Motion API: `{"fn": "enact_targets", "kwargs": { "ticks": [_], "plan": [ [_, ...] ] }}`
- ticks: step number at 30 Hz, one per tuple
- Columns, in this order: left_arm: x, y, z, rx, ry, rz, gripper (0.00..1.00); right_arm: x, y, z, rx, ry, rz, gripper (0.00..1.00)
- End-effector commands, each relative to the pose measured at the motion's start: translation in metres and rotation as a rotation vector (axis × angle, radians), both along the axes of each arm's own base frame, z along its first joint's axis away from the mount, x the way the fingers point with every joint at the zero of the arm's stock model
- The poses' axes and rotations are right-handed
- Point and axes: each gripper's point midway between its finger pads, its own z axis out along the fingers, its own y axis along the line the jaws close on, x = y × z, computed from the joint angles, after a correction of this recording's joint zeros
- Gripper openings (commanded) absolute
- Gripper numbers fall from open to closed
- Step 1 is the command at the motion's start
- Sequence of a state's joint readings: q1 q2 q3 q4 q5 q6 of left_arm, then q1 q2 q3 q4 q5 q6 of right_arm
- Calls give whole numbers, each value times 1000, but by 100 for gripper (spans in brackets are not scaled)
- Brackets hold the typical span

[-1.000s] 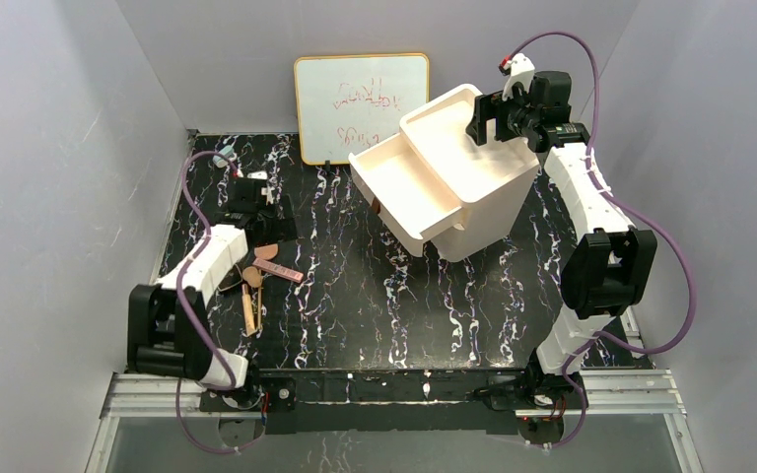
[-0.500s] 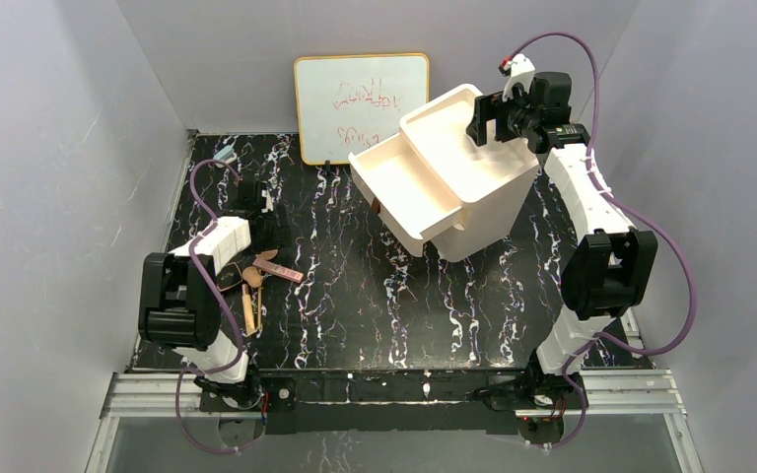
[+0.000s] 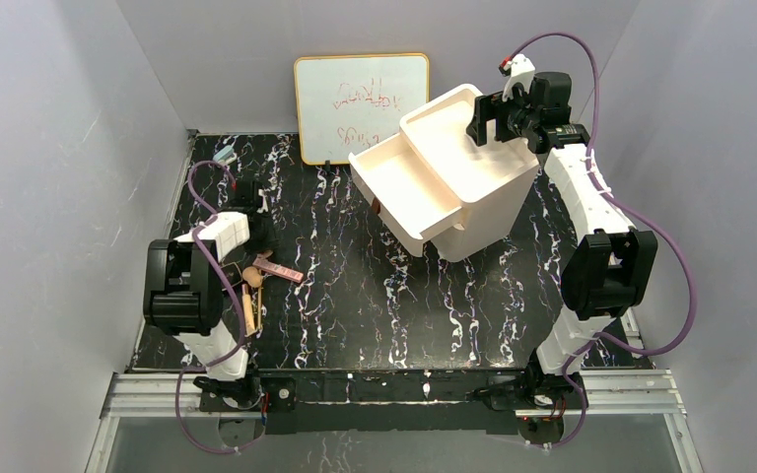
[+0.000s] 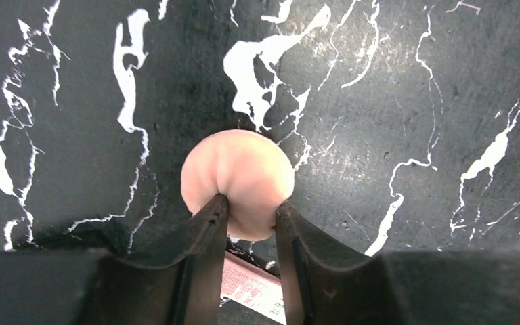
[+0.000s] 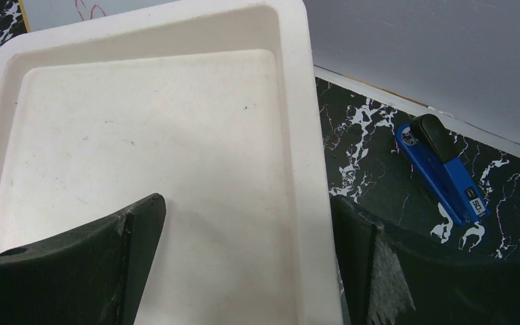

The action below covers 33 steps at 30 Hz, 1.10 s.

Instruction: Organize the makeup

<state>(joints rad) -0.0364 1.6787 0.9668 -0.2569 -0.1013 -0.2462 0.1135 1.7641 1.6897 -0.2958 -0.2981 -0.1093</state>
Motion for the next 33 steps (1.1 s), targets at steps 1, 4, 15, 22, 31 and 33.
{"fn": "enact_targets", "kwargs": {
  "ticks": [1,4,15,22,31,33],
  "plan": [
    [2,9,-3,16,25,21,21,-9,5,-15,2,53,13,99],
    [8,9,7,17,5,25,0,-7,4,-16,2,55,12,99],
    [65,-16,143,-100,-307,-21,0,-6,8,-21,-4,64,16,99],
    [84,-72,245,-165,-511,-216,0,-5,12,-23,-4,70,23,99],
    [81,-191,307,-231,-636,-514,0,-7,11,-19,-11,63,19,98],
    [78,-214,306,-243,-632,-568,0,-8,11,-18,-11,62,18,99]
  ]
}}
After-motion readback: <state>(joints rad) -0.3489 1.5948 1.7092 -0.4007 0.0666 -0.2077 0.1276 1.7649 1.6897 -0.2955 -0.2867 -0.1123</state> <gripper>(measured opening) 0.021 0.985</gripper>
